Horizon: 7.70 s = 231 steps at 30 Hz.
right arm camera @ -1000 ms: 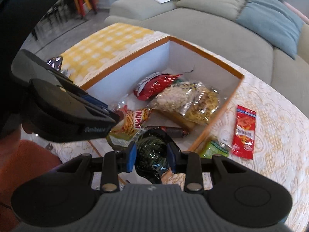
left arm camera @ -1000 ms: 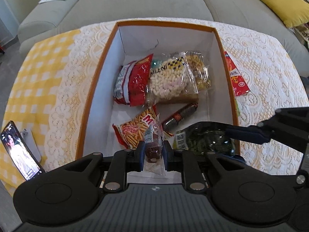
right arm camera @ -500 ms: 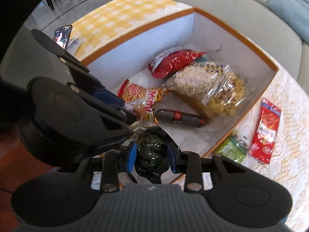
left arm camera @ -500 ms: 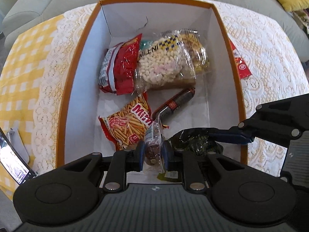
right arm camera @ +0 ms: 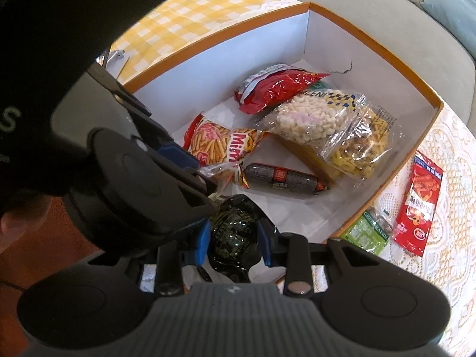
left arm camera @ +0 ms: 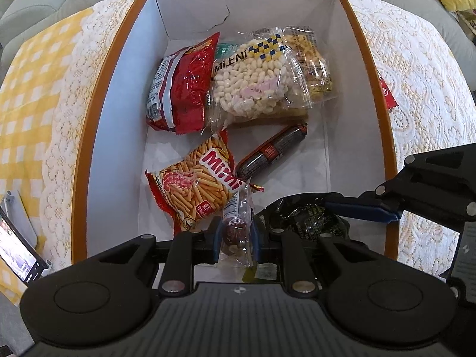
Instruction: Organize snacks
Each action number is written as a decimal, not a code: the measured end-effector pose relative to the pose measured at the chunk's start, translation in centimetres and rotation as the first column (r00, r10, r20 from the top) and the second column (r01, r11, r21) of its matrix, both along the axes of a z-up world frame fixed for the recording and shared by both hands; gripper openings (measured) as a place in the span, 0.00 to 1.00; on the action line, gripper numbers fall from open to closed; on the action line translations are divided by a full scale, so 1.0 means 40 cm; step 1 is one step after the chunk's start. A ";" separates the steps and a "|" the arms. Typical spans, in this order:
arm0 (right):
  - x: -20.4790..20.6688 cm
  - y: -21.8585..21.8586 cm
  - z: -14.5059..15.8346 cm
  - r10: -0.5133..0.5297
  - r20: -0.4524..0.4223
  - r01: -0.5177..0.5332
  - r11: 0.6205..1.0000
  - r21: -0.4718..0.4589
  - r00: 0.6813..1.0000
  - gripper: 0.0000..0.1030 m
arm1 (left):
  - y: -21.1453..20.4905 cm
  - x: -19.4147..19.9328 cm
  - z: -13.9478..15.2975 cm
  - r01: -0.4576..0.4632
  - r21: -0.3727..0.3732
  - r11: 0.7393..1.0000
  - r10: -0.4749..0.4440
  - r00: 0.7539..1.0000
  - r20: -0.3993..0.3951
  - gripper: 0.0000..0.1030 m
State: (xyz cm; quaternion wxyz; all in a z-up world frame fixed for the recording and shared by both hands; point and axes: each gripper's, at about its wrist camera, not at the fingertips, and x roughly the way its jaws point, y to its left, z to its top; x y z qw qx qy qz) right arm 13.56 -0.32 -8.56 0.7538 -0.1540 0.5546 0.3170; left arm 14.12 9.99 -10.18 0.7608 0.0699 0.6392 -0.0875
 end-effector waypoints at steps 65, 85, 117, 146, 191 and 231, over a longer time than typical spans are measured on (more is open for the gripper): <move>-0.176 -0.553 0.093 -0.643 0.156 0.589 0.756 0.286 0.750 0.51 | -0.417 -0.080 0.160 0.318 0.046 0.947 -0.318 0.909 0.270 0.42; -0.066 -0.631 -0.075 -0.663 0.042 0.629 0.727 0.276 0.747 0.51 | -0.524 0.080 -0.033 0.459 0.194 0.867 -0.463 0.886 -0.026 0.42; -0.044 -0.661 -0.128 -0.686 0.059 0.643 0.706 0.299 0.725 0.51 | -0.538 0.064 -0.129 0.163 0.281 0.946 -0.188 0.980 0.065 0.27; 0.142 -0.447 -0.236 -0.420 0.341 0.361 0.905 0.225 0.841 0.59 | -0.405 0.120 -0.002 -0.057 -0.043 0.997 0.060 0.995 0.082 0.20; -0.177 -0.565 -0.151 -0.570 0.266 0.539 0.822 0.185 0.777 0.49 | -0.395 -0.022 -0.021 -0.054 -0.169 0.984 0.067 0.995 0.067 0.15; -0.224 -0.378 -0.157 -0.456 0.374 0.391 0.889 0.240 0.808 0.41 | -0.383 -0.031 -0.046 -0.093 -0.061 0.994 0.095 0.995 0.032 0.35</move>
